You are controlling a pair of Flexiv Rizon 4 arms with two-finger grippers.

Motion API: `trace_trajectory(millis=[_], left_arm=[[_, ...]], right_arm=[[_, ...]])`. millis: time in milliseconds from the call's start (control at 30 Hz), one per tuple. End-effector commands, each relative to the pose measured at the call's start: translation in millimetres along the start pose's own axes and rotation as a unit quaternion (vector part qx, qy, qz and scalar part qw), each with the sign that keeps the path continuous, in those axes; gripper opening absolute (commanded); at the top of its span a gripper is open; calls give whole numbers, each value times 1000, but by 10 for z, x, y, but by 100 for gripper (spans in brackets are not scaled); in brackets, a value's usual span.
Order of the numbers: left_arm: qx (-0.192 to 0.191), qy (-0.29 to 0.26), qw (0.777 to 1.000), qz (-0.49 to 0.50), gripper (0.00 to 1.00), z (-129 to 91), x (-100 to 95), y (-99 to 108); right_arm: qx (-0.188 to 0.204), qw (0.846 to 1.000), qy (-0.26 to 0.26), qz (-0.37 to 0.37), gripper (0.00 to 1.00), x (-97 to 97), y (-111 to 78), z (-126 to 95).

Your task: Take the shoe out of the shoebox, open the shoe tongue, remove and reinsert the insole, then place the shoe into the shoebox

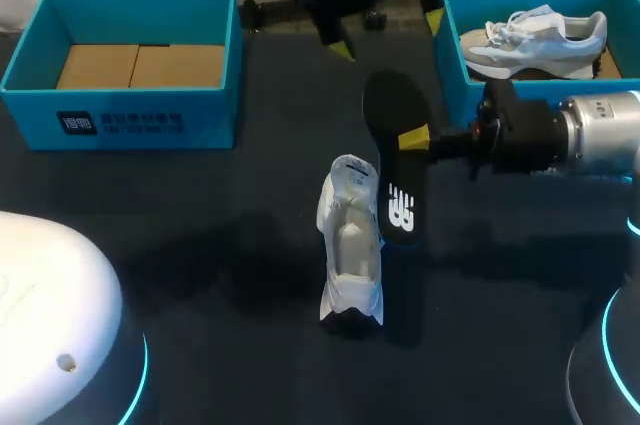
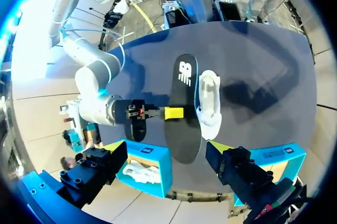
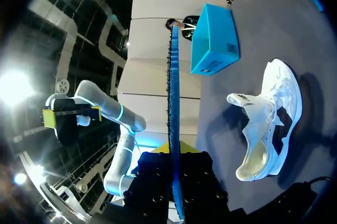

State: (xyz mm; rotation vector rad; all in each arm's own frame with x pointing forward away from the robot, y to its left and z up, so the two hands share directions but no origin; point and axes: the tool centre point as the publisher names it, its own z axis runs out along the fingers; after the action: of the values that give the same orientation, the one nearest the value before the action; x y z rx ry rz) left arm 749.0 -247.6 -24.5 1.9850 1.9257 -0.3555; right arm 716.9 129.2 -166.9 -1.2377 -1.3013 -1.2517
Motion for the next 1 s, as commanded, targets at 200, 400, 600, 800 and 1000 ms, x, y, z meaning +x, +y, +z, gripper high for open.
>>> trace_trajectory(millis=[200, 400, 600, 800, 1000], left_arm=[[-17, -223, 975, -6, 100, 74, 195, -137], [-34, -299, 953, -22, 100, 156, 272, -147], [-53, -362, 930, -41, 100, 196, 368, -127], [-60, -424, 903, -45, 100, 192, 462, -118], [-64, -482, 874, -7, 100, 259, 600, -100]], right_arm=[[-3, 1000, -9, -1, 0, 124, -38, -32], [-11, 1000, -9, 3, 0, 172, -37, -18], [-11, 1000, -12, 7, 0, 213, -40, -38], [-10, 1000, -14, 10, 0, 232, -46, -39], [-8, 1000, -20, 17, 0, 298, -72, -47]])
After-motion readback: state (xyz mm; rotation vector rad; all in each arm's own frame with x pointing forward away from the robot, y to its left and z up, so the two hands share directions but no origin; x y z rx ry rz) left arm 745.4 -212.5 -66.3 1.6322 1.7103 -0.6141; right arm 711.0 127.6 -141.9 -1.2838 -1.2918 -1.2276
